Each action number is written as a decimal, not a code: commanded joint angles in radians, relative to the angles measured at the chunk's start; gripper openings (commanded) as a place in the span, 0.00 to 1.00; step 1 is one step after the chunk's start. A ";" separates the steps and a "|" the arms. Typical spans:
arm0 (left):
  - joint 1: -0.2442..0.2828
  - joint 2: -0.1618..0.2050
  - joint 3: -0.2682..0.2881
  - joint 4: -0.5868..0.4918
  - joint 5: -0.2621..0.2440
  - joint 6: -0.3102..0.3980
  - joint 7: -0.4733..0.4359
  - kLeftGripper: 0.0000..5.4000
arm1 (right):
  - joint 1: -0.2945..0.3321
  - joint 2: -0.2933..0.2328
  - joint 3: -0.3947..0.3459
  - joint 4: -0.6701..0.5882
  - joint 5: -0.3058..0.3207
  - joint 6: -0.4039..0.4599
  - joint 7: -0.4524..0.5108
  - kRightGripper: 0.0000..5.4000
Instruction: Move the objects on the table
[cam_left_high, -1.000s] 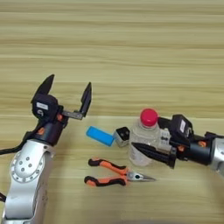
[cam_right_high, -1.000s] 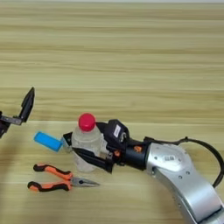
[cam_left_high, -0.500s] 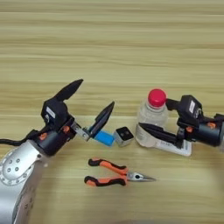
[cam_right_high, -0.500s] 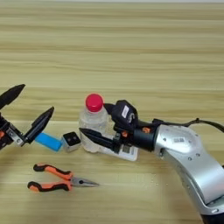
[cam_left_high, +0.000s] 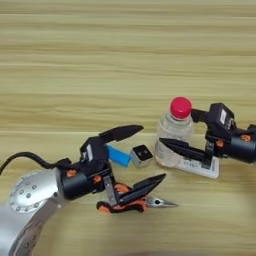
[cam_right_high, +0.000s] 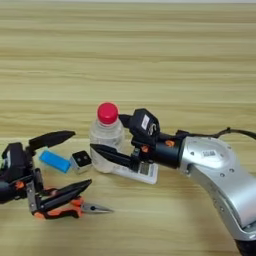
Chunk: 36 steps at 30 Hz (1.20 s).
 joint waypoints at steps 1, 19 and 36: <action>-0.050 -0.024 -0.044 0.071 0.052 -0.013 -0.002 1.00 | -0.045 -0.013 -0.036 -0.071 0.063 0.032 -0.001 0.59; -0.067 -0.060 -0.100 0.111 0.119 -0.052 0.009 1.00 | -0.033 -0.053 -0.008 -0.140 0.141 0.079 0.009 0.59; -0.061 -0.067 -0.093 0.114 0.116 -0.066 0.008 0.73 | -0.014 -0.063 0.002 -0.143 0.131 0.060 0.014 0.59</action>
